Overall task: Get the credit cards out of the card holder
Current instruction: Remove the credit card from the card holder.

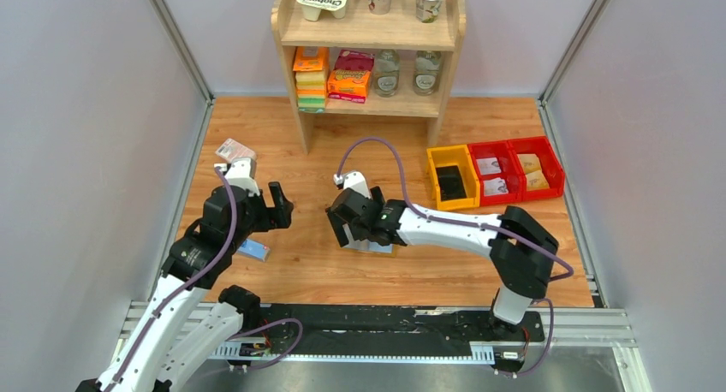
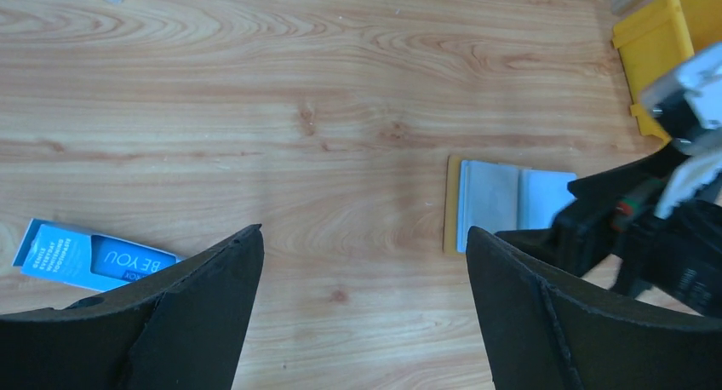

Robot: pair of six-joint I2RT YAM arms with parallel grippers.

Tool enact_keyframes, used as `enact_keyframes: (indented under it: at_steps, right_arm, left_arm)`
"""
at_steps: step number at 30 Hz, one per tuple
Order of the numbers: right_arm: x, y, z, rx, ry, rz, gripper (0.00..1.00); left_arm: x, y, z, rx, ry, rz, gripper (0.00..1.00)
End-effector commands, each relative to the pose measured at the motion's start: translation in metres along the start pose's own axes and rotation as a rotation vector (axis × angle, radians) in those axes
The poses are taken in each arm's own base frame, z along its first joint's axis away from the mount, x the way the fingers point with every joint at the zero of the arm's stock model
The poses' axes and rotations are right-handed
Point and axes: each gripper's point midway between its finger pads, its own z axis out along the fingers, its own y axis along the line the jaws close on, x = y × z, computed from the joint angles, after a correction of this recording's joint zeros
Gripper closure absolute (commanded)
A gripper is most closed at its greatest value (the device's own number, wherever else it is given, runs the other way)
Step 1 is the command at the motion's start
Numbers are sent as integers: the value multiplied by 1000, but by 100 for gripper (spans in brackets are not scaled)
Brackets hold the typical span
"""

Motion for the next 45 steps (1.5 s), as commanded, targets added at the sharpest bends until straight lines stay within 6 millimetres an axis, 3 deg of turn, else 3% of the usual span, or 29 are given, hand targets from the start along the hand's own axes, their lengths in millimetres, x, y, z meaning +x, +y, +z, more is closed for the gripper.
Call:
enact_keyframes:
  at_steps: [1,7,15,24,30,35,41,42,45]
  right_arm:
    - [3,5,17,20,29,76,2]
    - [26,16,43,-8,89,76,6]
    - [61,11,64,-21,177,43,13]
    - [73,51,46,-366,179,-183,30]
    - [66,28,47,-293,149,-189,31]
    - [64,26,44,-314,122,-137,33]
    - [70,35,43,-451,115,-51,40]
    - [77,33,43,-473,136,-31,41]
    - [70,32,45,-514,97,32,46]
  left_arm:
    - [8,-1,0,12,26,-32,5]
    - [26,-9,10,48,91,-49,5]
    - [47,-27,27,131,190,-73,5]
    - [56,-47,38,227,236,-88,5]
    - [67,-55,45,271,262,-124,5]
    - [72,-62,54,296,283,-153,5]
    - [81,-72,66,345,320,-183,18]
    - [84,-75,68,354,334,-193,23]
    - [91,-80,78,375,359,-213,38]
